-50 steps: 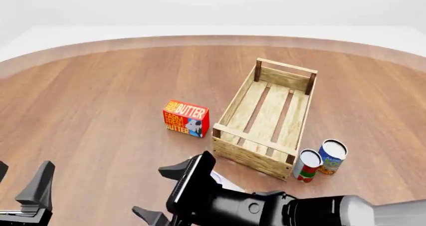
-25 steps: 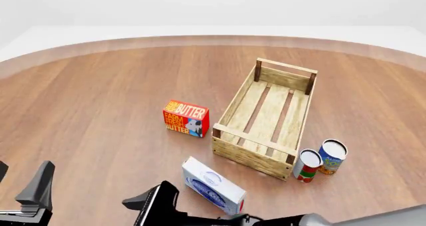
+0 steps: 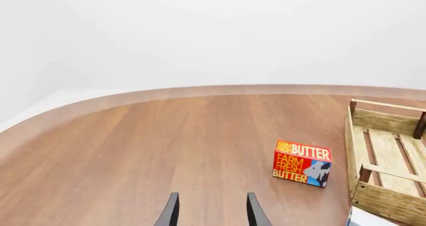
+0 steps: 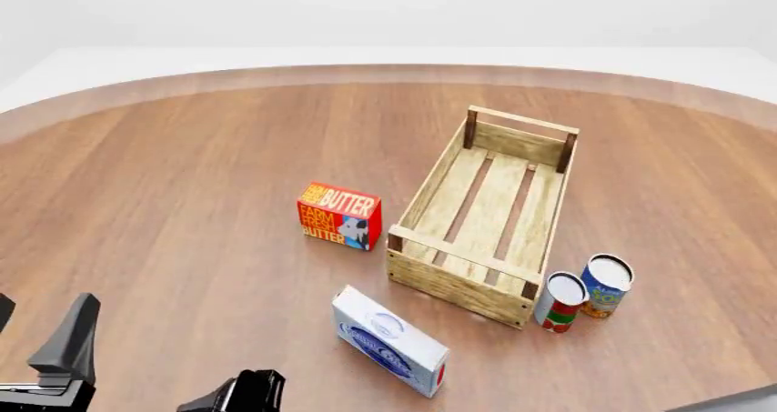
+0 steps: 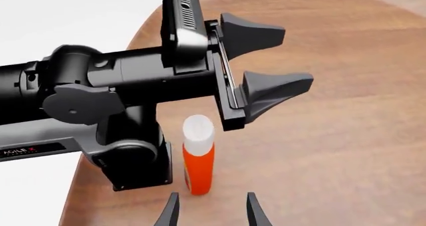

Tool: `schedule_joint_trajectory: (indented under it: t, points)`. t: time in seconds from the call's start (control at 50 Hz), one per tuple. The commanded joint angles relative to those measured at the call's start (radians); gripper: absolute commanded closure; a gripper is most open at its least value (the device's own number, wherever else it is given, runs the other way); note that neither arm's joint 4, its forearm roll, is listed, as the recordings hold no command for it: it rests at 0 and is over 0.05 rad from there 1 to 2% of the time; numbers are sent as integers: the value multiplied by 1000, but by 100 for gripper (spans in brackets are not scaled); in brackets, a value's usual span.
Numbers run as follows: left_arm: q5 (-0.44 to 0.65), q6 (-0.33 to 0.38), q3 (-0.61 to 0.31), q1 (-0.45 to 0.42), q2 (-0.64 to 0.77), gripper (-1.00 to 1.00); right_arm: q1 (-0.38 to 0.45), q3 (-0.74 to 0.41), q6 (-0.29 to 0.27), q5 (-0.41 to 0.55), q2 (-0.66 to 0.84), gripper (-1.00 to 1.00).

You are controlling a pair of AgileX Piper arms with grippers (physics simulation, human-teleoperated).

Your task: Pick up the ketchup, and put it in the wooden tray.

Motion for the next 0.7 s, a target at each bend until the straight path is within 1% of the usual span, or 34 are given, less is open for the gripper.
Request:
schedule_joint_trajectory:
  t: [0.02, 0.08, 0.2, 0.32, 0.36, 0.42, 0.48, 0.7]
  points:
    - [0, 0, 0, 0, 0, -100, 11, -46, -31, 33, 26, -100]
    - [0, 0, 0, 0, 0, -100, 4, -62, -47, 40, 40, -100]
    - [0, 0, 0, 0, 0, -100, -11, -73, -56, 37, 58, -100]
    - [0, 0, 0, 0, 0, -100, -11, -93, -67, 45, 82, -100]
    - [0, 0, 0, 0, 0, -100, -9, -109, -83, 57, 94, -100]
    - [0, 0, 0, 0, 0, -100, -9, -117, -84, 57, 100, -100]
    - [0, 0, 0, 0, 0, -100, -8, -133, -99, 67, 117, -100]
    - [0, 0, 0, 0, 0, -100, 0, -175, -117, 84, 150, -100]
